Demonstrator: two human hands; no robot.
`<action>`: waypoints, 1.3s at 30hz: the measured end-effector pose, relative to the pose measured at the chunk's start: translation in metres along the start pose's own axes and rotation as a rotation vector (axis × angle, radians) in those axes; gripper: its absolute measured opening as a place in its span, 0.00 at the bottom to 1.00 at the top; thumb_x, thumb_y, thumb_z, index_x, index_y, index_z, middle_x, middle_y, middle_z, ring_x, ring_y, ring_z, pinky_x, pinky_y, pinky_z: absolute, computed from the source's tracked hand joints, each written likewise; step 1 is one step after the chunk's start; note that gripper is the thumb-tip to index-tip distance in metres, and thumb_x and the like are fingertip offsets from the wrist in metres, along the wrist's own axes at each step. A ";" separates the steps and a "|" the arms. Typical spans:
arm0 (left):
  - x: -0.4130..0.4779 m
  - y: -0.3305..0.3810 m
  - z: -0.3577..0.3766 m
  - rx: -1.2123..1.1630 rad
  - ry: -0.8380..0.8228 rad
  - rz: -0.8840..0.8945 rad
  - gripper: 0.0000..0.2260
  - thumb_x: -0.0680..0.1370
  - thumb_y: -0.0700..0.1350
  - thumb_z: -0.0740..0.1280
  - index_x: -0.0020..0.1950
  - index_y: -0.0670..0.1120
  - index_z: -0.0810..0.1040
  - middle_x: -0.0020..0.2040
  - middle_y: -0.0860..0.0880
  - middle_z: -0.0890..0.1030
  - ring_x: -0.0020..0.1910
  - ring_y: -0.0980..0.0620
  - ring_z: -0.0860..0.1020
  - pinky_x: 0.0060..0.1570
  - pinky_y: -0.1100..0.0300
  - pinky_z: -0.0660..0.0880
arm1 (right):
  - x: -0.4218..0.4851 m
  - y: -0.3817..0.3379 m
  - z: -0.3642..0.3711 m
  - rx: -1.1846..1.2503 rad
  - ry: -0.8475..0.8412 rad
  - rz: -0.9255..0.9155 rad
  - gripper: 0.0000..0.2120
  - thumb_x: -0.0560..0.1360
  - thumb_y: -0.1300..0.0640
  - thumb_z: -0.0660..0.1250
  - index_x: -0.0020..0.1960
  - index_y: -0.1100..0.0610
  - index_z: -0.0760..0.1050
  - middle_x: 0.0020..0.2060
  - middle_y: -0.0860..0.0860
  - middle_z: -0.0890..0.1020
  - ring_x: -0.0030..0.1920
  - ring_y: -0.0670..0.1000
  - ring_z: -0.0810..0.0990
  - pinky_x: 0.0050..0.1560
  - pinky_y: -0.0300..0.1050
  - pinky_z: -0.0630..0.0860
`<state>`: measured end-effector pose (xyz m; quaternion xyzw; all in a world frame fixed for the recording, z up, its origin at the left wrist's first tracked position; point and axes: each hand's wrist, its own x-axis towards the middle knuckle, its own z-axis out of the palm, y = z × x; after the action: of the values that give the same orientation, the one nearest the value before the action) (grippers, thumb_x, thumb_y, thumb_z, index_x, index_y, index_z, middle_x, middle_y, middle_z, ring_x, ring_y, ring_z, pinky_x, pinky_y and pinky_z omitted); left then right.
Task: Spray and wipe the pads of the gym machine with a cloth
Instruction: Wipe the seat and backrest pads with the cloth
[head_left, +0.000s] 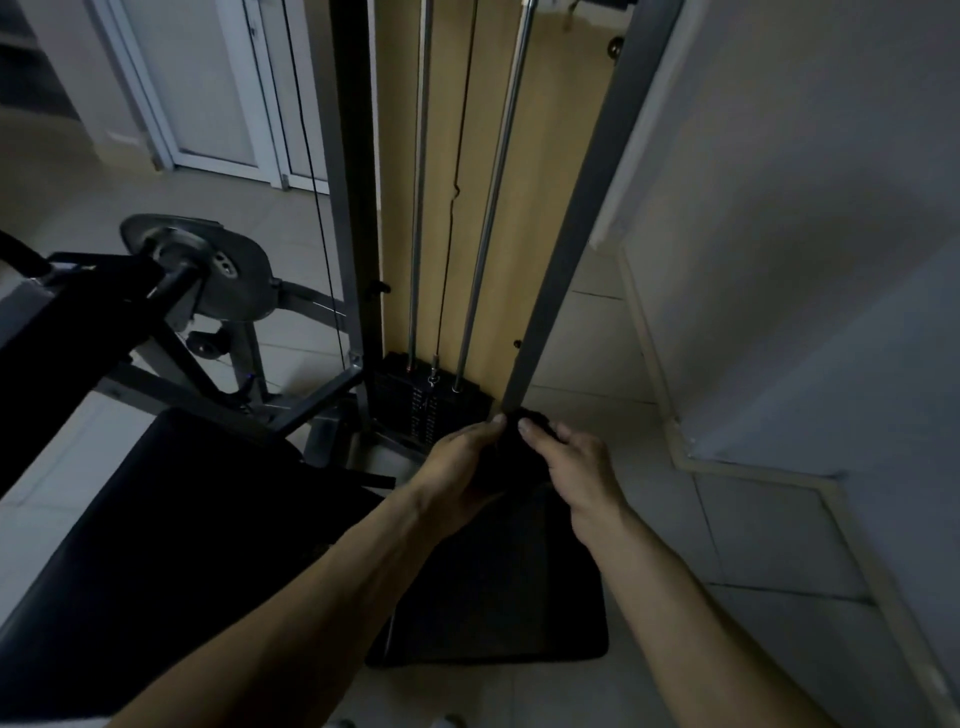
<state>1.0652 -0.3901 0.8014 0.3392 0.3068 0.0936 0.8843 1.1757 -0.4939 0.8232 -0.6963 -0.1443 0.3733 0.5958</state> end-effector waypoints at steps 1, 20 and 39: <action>0.005 -0.004 0.001 -0.019 0.010 0.010 0.14 0.84 0.48 0.65 0.67 0.46 0.80 0.64 0.41 0.82 0.64 0.42 0.81 0.65 0.46 0.77 | 0.002 0.003 -0.003 -0.048 0.040 -0.037 0.08 0.77 0.52 0.75 0.53 0.55 0.86 0.47 0.55 0.88 0.49 0.56 0.88 0.57 0.58 0.83; 0.075 -0.068 -0.005 0.500 0.382 0.118 0.08 0.79 0.44 0.73 0.59 0.47 0.83 0.50 0.49 0.85 0.43 0.55 0.83 0.44 0.60 0.81 | 0.006 0.088 -0.079 -0.699 0.255 -0.189 0.20 0.85 0.57 0.62 0.75 0.43 0.69 0.69 0.42 0.76 0.69 0.46 0.75 0.62 0.34 0.71; 0.094 -0.104 -0.030 0.976 0.049 0.031 0.33 0.81 0.48 0.70 0.82 0.55 0.58 0.84 0.50 0.51 0.82 0.47 0.54 0.78 0.52 0.56 | 0.040 0.106 -0.066 -0.739 0.113 -0.349 0.22 0.86 0.56 0.58 0.80 0.51 0.66 0.80 0.45 0.64 0.78 0.43 0.62 0.75 0.35 0.62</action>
<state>1.1174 -0.4167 0.6705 0.7164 0.3306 -0.0400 0.6131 1.2229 -0.5423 0.7110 -0.8480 -0.3516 0.1509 0.3668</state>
